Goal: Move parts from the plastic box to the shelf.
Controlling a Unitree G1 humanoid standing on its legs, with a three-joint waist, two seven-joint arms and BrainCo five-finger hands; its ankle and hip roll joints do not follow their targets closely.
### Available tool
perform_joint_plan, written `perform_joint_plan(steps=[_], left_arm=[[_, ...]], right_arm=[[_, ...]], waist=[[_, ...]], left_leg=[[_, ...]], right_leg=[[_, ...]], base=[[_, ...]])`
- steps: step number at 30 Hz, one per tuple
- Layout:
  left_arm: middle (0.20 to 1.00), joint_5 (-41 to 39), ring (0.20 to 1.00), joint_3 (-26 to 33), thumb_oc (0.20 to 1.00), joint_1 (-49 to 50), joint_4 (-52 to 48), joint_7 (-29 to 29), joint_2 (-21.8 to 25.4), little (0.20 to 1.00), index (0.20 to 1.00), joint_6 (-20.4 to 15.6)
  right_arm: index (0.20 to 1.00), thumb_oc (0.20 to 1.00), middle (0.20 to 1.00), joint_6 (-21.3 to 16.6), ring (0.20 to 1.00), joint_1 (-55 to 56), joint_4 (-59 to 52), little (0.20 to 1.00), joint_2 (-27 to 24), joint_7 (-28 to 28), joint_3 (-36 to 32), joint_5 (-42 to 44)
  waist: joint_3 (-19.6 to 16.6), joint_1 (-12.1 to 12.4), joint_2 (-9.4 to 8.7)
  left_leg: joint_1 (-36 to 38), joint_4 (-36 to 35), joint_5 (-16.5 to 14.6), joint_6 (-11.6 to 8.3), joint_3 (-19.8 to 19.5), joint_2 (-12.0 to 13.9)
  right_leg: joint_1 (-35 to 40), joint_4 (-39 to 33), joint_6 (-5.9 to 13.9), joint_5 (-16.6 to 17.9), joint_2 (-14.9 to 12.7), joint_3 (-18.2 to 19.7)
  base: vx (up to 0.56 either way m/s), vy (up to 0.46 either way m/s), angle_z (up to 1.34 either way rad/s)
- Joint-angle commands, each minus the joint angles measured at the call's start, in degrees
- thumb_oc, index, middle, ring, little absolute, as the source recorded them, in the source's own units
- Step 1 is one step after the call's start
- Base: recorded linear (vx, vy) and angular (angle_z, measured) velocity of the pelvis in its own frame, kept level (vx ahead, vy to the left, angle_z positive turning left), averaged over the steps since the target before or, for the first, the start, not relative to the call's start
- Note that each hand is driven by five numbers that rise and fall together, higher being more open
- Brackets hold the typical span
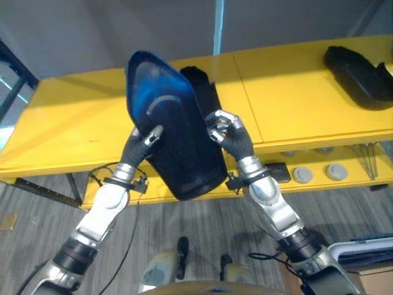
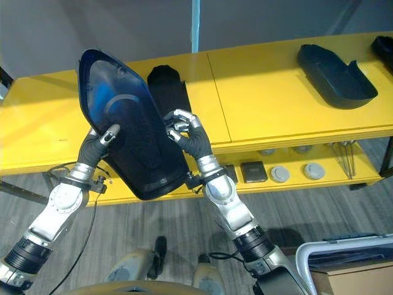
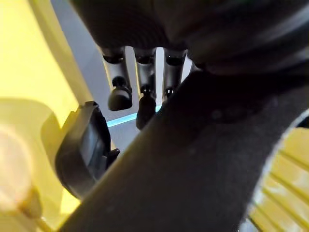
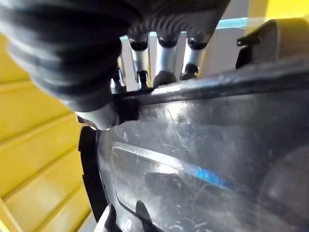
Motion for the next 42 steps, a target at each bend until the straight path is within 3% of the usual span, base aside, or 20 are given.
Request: perform_joint_plan(steps=[1,4,6,9,13,15,16,19,20,21,25,27,30,39,42], left_arm=[[0.200,-4.16,0.200,5.67,0.200,-4.06,-5.70,0.69,0.36,0.200,0.200,-6.29],[0.200,-3.21,0.200,4.22,0.200,-6.69,-5.11,2.59,-0.41,0.200,0.200,-5.70],[0.200,-2.87,0.200,3.59,0.200,-7.52,-5.06,2.62,-1.01,0.200,0.200,-5.65],[0.200,0.94,0.200,0.66,0.200,-10.65,-5.45,3.25,-0.56,0.200,0.200,-4.61],[0.200,3.56,0.200,1.24,0.200,-10.58,-6.90,3.40,2.32,0.200,0.200,-5.59],[0.200,4.48,0.200,2.53,0.200,-9.00,-7.34,4.02,3.23,0.200,0.200,-5.49],[0.200,4.99,0.200,3.18,0.200,-8.10,-7.81,3.56,4.02,0.200,0.200,-5.41],[0.200,5.68,0.200,4.80,0.200,-7.36,-8.51,3.38,4.62,0.200,0.200,-5.52],[0.200,5.92,0.200,5.10,0.200,-7.98,-8.37,3.67,4.54,0.200,0.200,-5.81],[0.200,6.38,0.200,5.39,0.200,-8.28,-8.30,4.15,4.62,0.200,0.200,-5.92],[0.200,8.73,0.200,9.82,0.200,-7.06,-6.59,5.86,6.54,0.200,0.200,-4.98],[0.200,9.27,0.200,15.44,0.200,-4.05,-6.14,6.69,9.53,0.200,0.200,-4.78],[0.200,10.33,0.200,18.96,0.200,-2.97,-3.33,8.02,12.18,0.200,0.200,-3.95],[0.200,13.61,0.200,21.70,0.200,-5.19,8.72,8.65,19.76,0.200,0.200,-0.63],[0.200,8.85,0.200,20.00,0.200,-7.73,14.92,6.33,22.30,0.200,0.200,-0.74]], right_arm=[[0.200,0.200,0.200,-3.47,0.200,0.25,-5.64,0.200,-0.35,1.71,-2.01,5.94],[0.200,0.200,0.200,-3.51,0.200,2.45,-5.05,0.200,0.18,0.61,-3.29,6.51],[0.200,0.200,0.200,-3.42,0.200,3.15,-5.36,0.200,0.02,0.62,-3.79,6.01],[0.200,0.200,0.200,-2.59,0.200,2.95,-6.50,0.200,0.02,-0.60,-4.27,3.01],[0.200,0.200,0.200,-2.16,0.200,-0.15,-7.50,0.200,1.41,-0.86,-3.20,-0.41],[0.200,0.200,0.200,-2.55,0.200,-1.59,-7.64,0.200,2.51,-0.73,-2.48,-0.65],[0.200,0.200,0.200,-2.93,0.200,-1.18,-8.50,0.200,2.51,-0.21,-2.52,-0.41],[0.200,0.200,0.200,-3.40,0.200,-0.56,-10.34,0.200,1.72,1.57,-2.65,0.70],[0.598,0.598,0.598,-3.56,0.598,-0.65,-10.81,0.598,1.29,2.45,-2.53,2.14],[1.000,1.000,1.000,-3.69,1.000,-1.39,-10.76,1.000,1.22,2.47,-2.41,2.84],[1.000,1.000,1.000,-3.23,1.000,-2.19,-9.84,1.000,0.14,2.80,-2.45,3.33],[1.000,1.000,1.000,-2.86,1.000,-1.31,-9.93,1.000,-1.06,3.73,-3.20,3.98],[1.000,1.000,1.000,-2.41,1.000,-0.07,-9.40,1.000,-1.78,4.62,-3.89,4.98],[1.000,1.000,1.000,-1.53,1.000,4.52,-7.36,1.000,-2.65,8.56,-3.13,8.78],[1.000,1.000,1.000,-1.24,1.000,5.54,-6.86,1.000,-3.14,9.41,-3.28,9.21]], waist=[[-2.18,-0.58,-0.57],[-3.35,-1.57,-0.17],[-3.76,-2.02,0.20],[-3.72,-2.36,0.02],[-2.79,-1.98,-1.56],[-2.74,-1.13,-1.92],[-2.99,-1.09,-2.01],[-3.47,-1.07,-1.48],[-3.34,-1.12,-1.01],[-3.19,-0.85,-1.04],[-3.77,-0.01,-1.17],[-4.34,0.63,-1.09],[-4.41,0.45,-1.03],[-3.04,-0.65,-1.36],[-2.28,-1.57,-1.48]], left_leg=[[3.24,0.31,-6.26,-2.88,0.37,5.99],[3.61,-7.01,-3.02,-4.00,1.20,10.27],[4.65,-8.97,-3.04,-4.10,2.74,10.83],[4.44,-7.32,-5.05,-3.04,3.74,8.14],[4.06,-3.99,-8.20,-0.25,7.03,4.84],[4.36,-4.28,-8.64,0.50,9.23,4.63],[5.11,-5.70,-8.26,0.79,9.74,4.20],[6.54,-8.56,-7.41,1.60,8.90,3.10],[7.17,-9.45,-7.21,1.80,8.02,2.61],[7.47,-9.87,-7.31,1.89,7.42,2.16],[8.28,-11.71,-6.53,1.36,6.09,1.97],[9.31,-12.54,-6.16,1.15,5.92,2.19],[9.92,-13.42,-5.57,0.63,5.98,2.71],[9.58,-14.83,-3.96,-0.35,6.94,4.05],[9.10,-15.23,-3.38,-0.62,7.61,4.63]], right_leg=[[6.44,-6.24,5.06,-2.51,-1.78,-3.60],[6.53,-9.20,6.36,-1.97,-3.55,-3.50],[6.88,-9.47,6.76,-1.88,-4.22,-3.47],[7.24,-9.69,8.51,0.84,-8.45,-3.42],[2.56,-6.65,10.80,10.62,-12.51,0.02],[1.27,-6.79,10.71,12.21,-12.13,-0.43],[0.63,-6.49,10.72,12.13,-10.33,0.21],[-0.59,-6.11,10.83,6.64,-2.55,4.17],[-0.65,-5.99,9.80,3.83,-0.52,4.74],[0.40,-7.17,9.04,2.83,-0.39,4.34],[1.78,-10.17,8.38,2.68,-0.23,1.81],[2.68,-11.06,7.86,2.28,-0.15,0.81],[2.97,-11.88,7.42,2.02,0.20,0.24],[2.38,-12.76,6.84,1.97,1.31,0.18],[1.33,-12.62,6.87,2.22,1.78,0.58]], base=[[0.05,0.221,-0.23],[0.09,0.306,-0.25],[0.12,0.314,-0.14],[0.15,0.416,-0.08],[0.07,0.267,-0.15],[0.06,0.192,-0.63],[0.07,0.183,-0.60],[0.07,0.172,-0.15],[0.05,0.089,0.28],[0.04,0.011,0.33],[0.03,-0.080,0.48],[0.11,-0.070,0.38],[0.06,-0.057,0.07],[0.00,-0.025,0.02],[-0.02,-0.005,-0.13]])
